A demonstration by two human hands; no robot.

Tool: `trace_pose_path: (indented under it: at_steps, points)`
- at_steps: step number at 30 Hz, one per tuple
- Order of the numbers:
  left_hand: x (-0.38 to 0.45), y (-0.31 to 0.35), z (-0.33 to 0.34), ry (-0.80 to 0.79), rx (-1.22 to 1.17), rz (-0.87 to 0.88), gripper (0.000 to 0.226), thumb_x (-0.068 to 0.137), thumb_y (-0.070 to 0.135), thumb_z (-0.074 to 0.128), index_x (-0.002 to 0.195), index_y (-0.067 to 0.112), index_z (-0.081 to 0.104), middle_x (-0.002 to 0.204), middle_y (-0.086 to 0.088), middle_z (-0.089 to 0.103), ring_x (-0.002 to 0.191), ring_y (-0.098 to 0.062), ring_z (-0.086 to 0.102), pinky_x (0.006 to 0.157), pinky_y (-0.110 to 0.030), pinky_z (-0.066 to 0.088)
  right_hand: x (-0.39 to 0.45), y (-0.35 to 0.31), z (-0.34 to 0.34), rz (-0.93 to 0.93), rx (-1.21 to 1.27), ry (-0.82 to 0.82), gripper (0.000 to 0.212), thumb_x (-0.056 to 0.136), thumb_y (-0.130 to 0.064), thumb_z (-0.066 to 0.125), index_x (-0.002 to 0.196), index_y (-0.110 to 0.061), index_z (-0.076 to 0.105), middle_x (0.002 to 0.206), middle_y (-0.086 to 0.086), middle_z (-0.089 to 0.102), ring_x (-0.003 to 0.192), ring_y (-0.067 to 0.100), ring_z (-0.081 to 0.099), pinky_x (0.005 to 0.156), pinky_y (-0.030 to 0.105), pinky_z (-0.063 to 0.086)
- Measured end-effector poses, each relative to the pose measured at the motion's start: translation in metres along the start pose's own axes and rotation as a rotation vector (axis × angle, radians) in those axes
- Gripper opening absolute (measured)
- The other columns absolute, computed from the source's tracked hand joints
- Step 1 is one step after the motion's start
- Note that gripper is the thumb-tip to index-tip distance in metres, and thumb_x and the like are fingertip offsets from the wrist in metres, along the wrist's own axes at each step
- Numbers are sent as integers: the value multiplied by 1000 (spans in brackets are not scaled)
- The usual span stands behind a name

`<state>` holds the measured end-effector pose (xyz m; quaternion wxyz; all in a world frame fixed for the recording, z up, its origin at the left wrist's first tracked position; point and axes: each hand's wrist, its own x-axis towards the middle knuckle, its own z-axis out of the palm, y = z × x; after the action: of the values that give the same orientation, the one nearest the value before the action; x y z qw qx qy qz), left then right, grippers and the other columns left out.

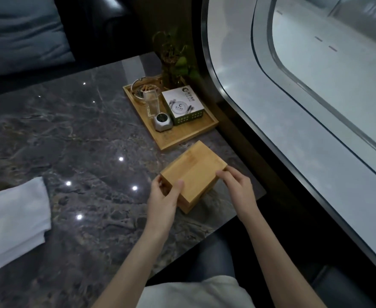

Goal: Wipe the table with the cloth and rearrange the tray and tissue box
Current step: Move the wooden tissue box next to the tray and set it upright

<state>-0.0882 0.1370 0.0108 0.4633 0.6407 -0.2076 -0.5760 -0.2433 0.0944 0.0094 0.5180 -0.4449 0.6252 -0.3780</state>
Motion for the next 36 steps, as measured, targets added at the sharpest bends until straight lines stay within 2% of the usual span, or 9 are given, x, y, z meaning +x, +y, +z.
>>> trace_pose_path:
  at_steps: [5,9,15,18,20,23,25,31,36]
  points:
    - [-6,-13,5,-26,41,-4,61,84,35,60,137,21,32,123,4,53,116,-18,53,102,-46,43,1,6,-4,50,22,31,15,84,-19,58,90,-28,69,93,-14,68,95,5,60,77,18,44]
    - [-7,-16,8,-48,62,5,64,85,36,59,139,22,29,119,10,52,117,-16,51,104,-45,42,2,7,-5,73,56,36,19,84,-18,57,83,-33,69,96,-8,70,99,12,62,88,29,46]
    - [-14,-16,6,-122,145,11,67,86,40,54,143,25,21,138,0,44,123,-16,45,108,-40,36,1,8,-3,46,114,31,19,88,-14,52,91,-26,67,97,-13,66,96,4,57,79,17,42]
    - [-15,-12,-2,-124,249,6,71,88,46,45,146,31,7,152,3,25,135,-16,29,110,-34,24,3,16,-5,82,172,71,32,96,-27,42,124,-21,56,123,-13,54,116,2,46,94,16,31]
    - [-17,-11,-8,-91,386,127,78,85,55,41,145,34,-4,157,8,2,143,-11,8,114,-34,12,4,24,-6,119,246,103,43,98,-36,33,139,-24,40,142,-12,40,132,5,32,101,20,22]
    - [-20,-12,-12,-98,598,378,84,82,67,33,137,35,-22,149,18,-25,139,1,-15,116,-29,-3,4,30,-1,147,299,100,47,97,-45,28,141,-30,35,150,-10,31,135,4,27,100,20,21]
    - [-20,-16,-12,-143,673,407,87,80,67,35,130,37,-30,144,19,-32,136,3,-23,116,-29,-7,4,28,5,147,312,59,47,98,-44,27,141,-29,36,146,-9,37,128,2,31,94,14,27]
    - [-23,-21,-1,-158,674,374,123,70,51,67,132,30,-37,156,4,-17,143,-8,-6,111,-24,5,3,26,16,139,265,34,44,98,-39,28,130,-19,51,127,-5,56,118,5,49,79,9,40]
    - [-21,-16,1,-107,651,349,119,72,47,68,139,23,-27,158,-3,-4,144,-13,2,111,-23,11,4,24,16,159,212,52,47,95,-48,32,131,-23,51,135,3,54,127,17,46,110,41,34]
